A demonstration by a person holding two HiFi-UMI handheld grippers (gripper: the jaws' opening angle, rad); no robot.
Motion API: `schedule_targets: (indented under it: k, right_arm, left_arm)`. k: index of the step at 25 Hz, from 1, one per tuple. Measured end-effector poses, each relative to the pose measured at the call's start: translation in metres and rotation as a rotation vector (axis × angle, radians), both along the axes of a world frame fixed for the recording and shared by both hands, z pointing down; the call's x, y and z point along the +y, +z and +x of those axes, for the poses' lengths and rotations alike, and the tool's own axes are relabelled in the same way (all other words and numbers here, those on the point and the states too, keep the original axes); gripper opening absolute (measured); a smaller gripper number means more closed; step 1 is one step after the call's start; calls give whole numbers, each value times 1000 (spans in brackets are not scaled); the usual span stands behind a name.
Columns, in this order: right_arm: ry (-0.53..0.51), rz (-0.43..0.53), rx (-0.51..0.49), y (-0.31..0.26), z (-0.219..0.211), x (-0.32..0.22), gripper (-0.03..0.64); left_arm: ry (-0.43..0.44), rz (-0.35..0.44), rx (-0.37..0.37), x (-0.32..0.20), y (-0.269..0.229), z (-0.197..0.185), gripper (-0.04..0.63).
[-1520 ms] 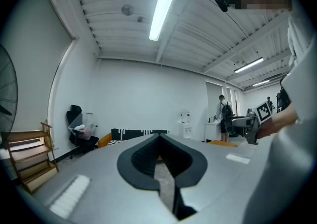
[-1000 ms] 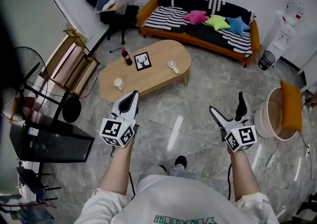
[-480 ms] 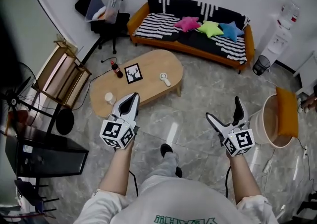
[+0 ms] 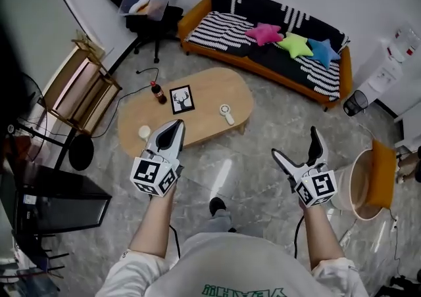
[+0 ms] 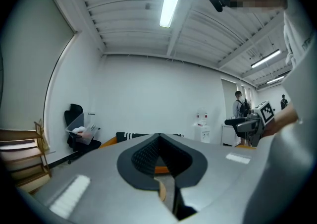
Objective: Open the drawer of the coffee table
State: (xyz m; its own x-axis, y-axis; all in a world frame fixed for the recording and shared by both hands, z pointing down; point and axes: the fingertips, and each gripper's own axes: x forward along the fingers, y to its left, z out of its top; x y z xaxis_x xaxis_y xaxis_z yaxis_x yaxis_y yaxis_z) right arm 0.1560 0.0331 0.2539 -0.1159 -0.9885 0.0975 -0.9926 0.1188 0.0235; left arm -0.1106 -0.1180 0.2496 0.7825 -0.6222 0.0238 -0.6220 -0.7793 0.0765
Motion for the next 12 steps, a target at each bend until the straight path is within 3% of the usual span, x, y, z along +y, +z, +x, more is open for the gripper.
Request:
schedule_targets:
  k: [7,12]
  right_arm:
    - [-68,-25,-20,11,9,-53,588]
    - [-162,-45,-41,30,12,-93,588]
  left_arm:
    - [-55,-12,-4,-28,3,1,-2]
    - [-145,-12,-13,-40,10,-4,-2]
